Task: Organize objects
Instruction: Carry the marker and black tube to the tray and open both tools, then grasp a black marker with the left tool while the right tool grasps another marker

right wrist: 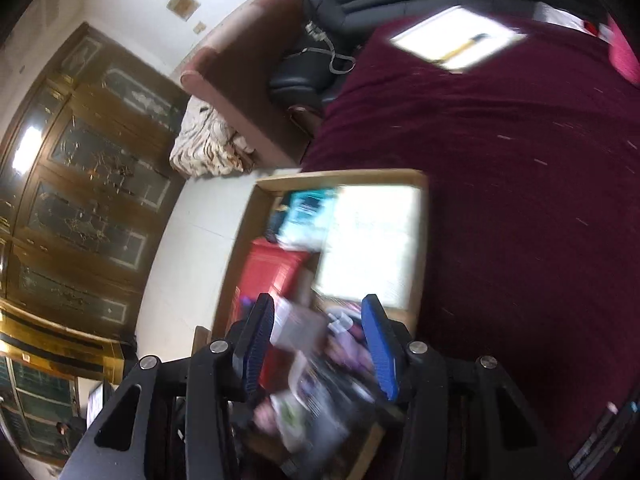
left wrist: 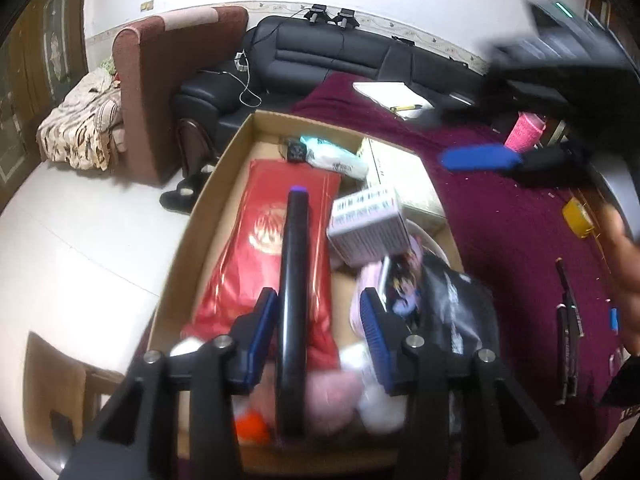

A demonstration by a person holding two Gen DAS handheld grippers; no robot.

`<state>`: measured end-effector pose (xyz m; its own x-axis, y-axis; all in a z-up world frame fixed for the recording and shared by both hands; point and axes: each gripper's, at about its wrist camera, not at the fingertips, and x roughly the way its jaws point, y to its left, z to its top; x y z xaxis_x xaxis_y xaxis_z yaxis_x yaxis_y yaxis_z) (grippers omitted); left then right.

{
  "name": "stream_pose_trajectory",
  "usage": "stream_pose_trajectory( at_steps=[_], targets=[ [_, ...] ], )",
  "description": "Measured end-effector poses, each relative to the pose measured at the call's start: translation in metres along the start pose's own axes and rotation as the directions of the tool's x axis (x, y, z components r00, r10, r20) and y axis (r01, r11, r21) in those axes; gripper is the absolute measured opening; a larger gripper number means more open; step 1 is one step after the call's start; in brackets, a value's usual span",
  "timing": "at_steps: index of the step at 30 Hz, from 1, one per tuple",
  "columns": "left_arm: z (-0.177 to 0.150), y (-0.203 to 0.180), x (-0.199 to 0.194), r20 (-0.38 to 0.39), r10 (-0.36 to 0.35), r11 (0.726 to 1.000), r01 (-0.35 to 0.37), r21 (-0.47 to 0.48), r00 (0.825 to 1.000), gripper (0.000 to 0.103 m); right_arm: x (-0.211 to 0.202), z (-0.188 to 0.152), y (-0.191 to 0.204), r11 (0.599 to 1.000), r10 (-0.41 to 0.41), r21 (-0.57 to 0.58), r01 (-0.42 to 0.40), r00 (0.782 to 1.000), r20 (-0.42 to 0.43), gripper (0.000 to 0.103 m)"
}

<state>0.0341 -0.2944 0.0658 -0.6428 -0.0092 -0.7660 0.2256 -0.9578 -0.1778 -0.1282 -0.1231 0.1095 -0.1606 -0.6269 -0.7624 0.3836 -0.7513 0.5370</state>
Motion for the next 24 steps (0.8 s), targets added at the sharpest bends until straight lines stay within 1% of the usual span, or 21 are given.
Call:
stream_pose_trajectory(
  at_steps=[1, 3, 4, 8, 10, 14, 17, 19, 22, 24],
  targets=[
    [-0.004, 0.001, -0.004, 0.001, 0.002, 1.000, -0.002, -0.008, 1.000, 0.042, -0.015, -0.007, -0.014, 1.000, 0.000, 0.021, 0.000, 1.000, 0.016, 0.050],
    [-0.011, 0.001, -0.010, -0.003, 0.013, 1.000, -0.013, -0.019, 1.000, 0.042, -0.037, -0.020, -0.036, 0.999, -0.022, 0.050, 0.020, 0.999, 0.045, 0.050],
    [-0.011, 0.000, -0.012, -0.003, 0.017, 1.000, -0.017, -0.023, 1.000, 0.042, -0.053, -0.030, -0.054, 0.996, -0.040, 0.076, 0.035, 0.997, 0.064, 0.050],
    [-0.020, -0.012, -0.020, -0.001, 0.036, 0.999, -0.036, -0.027, 0.999, 0.042, -0.094, -0.060, -0.103, 0.986, -0.078, 0.154, 0.064, 0.993, 0.090, 0.050],
    [-0.022, -0.024, -0.025, 0.000, 0.032, 0.999, -0.032, -0.023, 0.999, 0.042, -0.115, -0.075, -0.129, 0.977, -0.107, 0.194, 0.086, 0.989, 0.103, 0.050],
    [-0.024, -0.061, -0.036, 0.021, 0.001, 0.999, -0.002, 0.037, 1.000, 0.042, -0.155, -0.101, -0.181, 0.947, -0.157, 0.302, 0.111, 0.978, 0.134, 0.050],
    [-0.027, -0.103, -0.039, 0.020, -0.047, 0.994, 0.045, 0.102, 0.999, 0.042, -0.181, -0.122, -0.203, 0.933, -0.178, 0.341, 0.117, 0.972, 0.152, 0.050],
    [-0.029, -0.126, -0.037, 0.006, -0.075, 0.987, 0.074, 0.143, 0.997, 0.042, -0.194, -0.136, -0.216, 0.926, -0.184, 0.359, 0.119, 0.971, 0.155, 0.050],
    [-0.037, -0.172, -0.024, -0.077, -0.146, 0.964, 0.159, 0.215, 0.986, 0.042, -0.210, -0.157, -0.230, 0.914, -0.193, 0.387, 0.121, 0.969, 0.154, 0.050],
    [-0.044, -0.193, -0.014, -0.131, -0.177, 0.951, 0.204, 0.234, 0.975, 0.042, -0.215, -0.170, -0.237, 0.908, -0.190, 0.403, 0.116, 0.970, 0.149, 0.050]
  ],
)
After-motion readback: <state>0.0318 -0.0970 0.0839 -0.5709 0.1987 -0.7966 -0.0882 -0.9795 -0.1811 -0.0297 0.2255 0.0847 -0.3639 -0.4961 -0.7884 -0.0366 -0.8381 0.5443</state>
